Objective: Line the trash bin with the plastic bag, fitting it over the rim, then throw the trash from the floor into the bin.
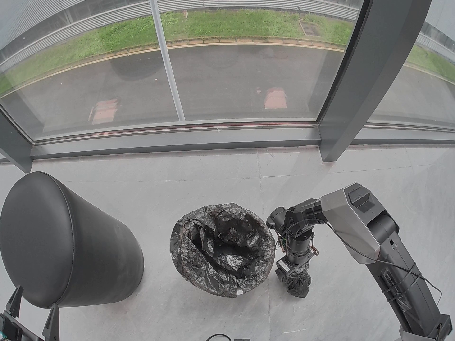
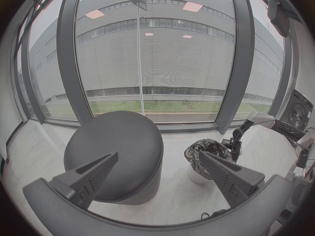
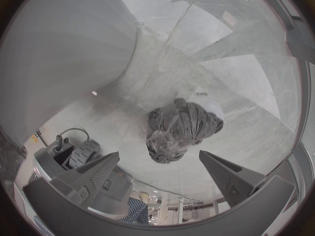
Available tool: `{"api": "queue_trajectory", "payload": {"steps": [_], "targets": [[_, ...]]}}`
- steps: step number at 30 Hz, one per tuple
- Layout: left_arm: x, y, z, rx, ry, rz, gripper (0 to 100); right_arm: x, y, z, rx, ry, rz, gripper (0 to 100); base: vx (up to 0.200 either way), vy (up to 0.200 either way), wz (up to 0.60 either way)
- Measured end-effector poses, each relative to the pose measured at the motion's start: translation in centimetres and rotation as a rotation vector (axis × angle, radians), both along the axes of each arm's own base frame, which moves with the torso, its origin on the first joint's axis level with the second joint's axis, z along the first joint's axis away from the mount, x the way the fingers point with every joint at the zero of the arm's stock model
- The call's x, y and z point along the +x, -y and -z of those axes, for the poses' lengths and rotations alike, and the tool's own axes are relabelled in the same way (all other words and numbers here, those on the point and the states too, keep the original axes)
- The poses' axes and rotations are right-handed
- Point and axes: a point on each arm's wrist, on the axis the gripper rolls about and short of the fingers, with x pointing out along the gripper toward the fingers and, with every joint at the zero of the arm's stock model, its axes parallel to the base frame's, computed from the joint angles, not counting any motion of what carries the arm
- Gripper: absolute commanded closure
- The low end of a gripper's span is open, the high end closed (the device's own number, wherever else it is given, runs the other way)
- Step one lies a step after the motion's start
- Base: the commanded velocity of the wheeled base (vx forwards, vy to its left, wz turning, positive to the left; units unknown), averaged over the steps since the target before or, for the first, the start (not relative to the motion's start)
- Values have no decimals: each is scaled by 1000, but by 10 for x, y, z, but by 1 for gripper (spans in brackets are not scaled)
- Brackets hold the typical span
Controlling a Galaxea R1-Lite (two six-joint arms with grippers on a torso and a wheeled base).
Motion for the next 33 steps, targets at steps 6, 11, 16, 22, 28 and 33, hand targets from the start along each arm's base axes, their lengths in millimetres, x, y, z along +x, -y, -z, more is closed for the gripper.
{"api": "queue_trajectory", "payload": {"steps": [6, 11, 16, 22, 28, 33], "targets": [[0, 0, 0, 0, 0, 0, 0, -13, 7, 0, -64, -129, -14, 0, 0, 0, 0], [0, 0, 0, 0, 0, 0, 0, -22, 12, 7, -114, -223, -17, 0, 0, 0, 0], [0, 0, 0, 0, 0, 0, 0, -29, 18, 35, -173, -294, -18, 0, 0, 0, 0], [0, 0, 0, 0, 0, 0, 0, -40, 26, 81, -211, -363, -7, 0, 0, 0, 0], [0, 0, 0, 0, 0, 0, 0, -26, 25, 109, -133, -185, 50, 0, 0, 0, 0], [0, 0, 0, 0, 0, 0, 0, -6, 27, 109, -60, -34, 120, 0, 0, 0, 0]]}}
